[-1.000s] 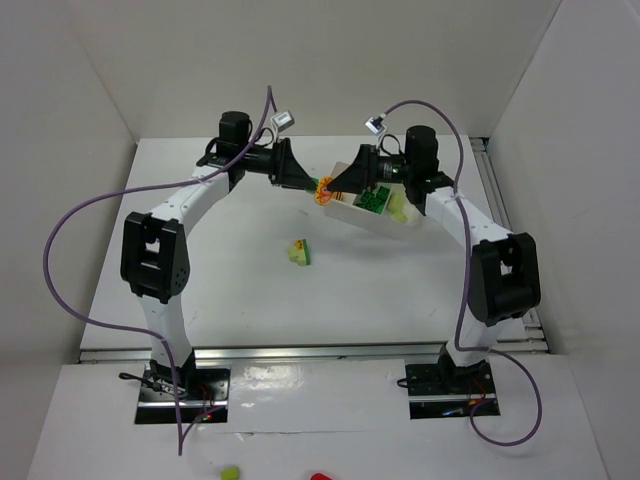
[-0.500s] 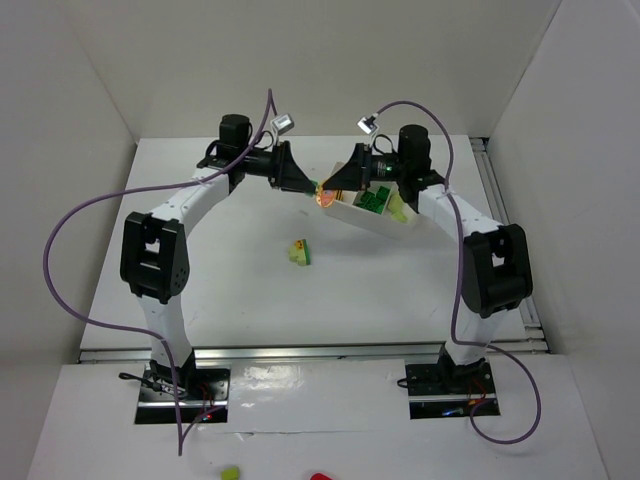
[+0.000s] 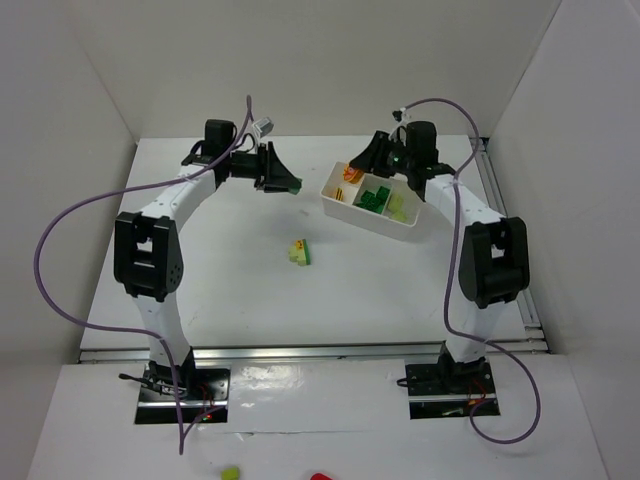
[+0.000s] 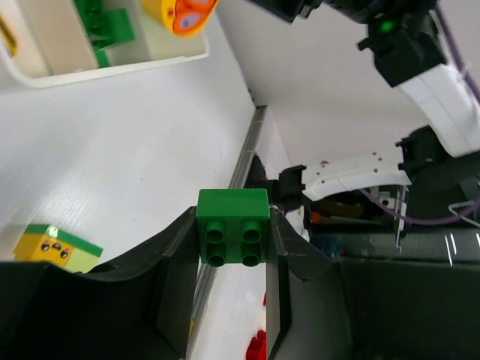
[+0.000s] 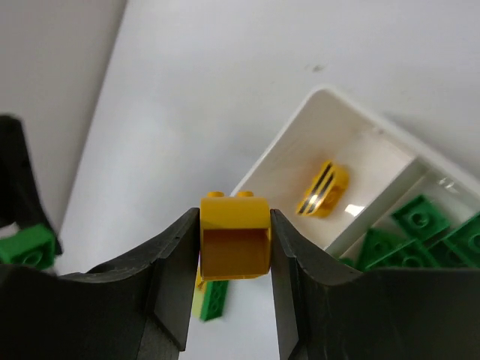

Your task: Sort the legos into containers by color

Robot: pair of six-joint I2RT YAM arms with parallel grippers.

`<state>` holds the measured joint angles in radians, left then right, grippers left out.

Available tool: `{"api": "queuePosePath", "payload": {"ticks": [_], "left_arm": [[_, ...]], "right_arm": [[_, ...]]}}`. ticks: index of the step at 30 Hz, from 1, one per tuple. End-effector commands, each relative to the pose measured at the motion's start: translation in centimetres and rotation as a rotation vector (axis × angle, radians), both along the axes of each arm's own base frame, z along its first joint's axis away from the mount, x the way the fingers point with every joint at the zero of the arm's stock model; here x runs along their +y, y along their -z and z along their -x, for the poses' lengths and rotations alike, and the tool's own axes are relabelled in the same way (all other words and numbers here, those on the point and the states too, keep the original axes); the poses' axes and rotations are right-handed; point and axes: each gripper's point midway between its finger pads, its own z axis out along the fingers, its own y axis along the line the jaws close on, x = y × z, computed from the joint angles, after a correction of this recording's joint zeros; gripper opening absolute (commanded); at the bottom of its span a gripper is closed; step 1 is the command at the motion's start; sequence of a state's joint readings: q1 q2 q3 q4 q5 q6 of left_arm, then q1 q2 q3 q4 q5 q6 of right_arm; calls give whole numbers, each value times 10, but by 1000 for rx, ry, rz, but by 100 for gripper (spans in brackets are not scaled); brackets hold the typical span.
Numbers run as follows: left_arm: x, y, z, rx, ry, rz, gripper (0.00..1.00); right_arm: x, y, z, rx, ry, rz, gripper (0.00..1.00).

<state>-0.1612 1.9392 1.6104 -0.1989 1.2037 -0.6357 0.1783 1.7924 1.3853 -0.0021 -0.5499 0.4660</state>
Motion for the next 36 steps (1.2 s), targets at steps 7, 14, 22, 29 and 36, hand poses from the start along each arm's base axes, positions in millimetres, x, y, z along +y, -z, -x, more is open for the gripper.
{"api": "queuePosePath", "payload": {"ticks": [7, 14, 22, 29, 36], "left_arm": [[-6, -13, 3, -65, -83, -141, 0], [-21, -7, 3, -65, -70, -179, 0], [-48, -8, -2, -76, -26, -195, 0], [-108, -12, -10, -123, 31, -192, 0], [-179, 2, -22, -97, 71, -97, 0]], "right_arm": [[-2, 38, -68, -42, 186, 219, 25], [6, 14, -78, -98, 181, 252, 80], [-88, -26, -41, -123, 450, 419, 79], [-193, -27, 26, -25, 753, 474, 77], [-216, -44, 77, -31, 893, 418, 77]]}}
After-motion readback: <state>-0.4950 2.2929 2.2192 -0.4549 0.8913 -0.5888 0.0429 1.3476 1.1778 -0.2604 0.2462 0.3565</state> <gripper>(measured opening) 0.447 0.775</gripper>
